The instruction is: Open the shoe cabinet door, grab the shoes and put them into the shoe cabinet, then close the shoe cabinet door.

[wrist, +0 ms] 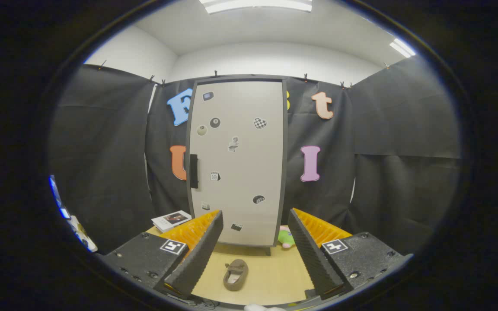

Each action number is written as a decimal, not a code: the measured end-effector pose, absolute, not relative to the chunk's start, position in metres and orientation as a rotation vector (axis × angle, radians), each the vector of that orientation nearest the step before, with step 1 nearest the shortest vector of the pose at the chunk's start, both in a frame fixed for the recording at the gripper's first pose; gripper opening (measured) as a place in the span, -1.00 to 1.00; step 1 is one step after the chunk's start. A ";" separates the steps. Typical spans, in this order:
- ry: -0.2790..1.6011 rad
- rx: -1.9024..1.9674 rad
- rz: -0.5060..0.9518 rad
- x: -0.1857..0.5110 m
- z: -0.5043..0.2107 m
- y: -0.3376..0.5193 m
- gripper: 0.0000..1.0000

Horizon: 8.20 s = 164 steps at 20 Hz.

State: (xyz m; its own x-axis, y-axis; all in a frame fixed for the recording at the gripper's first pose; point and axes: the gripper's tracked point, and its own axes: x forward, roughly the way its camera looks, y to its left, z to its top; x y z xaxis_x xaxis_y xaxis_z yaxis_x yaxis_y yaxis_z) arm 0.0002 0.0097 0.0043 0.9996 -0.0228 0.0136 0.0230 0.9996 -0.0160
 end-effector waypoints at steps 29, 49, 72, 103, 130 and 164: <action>0.047 0.058 0.123 0.323 0.032 0.227 0.89; 0.088 0.056 0.195 0.353 0.011 0.229 -0.41; 0.062 0.043 0.105 0.236 0.003 0.131 -0.64; 0.139 -0.006 -0.111 0.130 -0.041 0.044 0.68; 0.685 0.084 0.036 0.417 -0.425 0.237 1.00; 0.344 0.102 0.114 0.361 -0.159 0.244 -0.89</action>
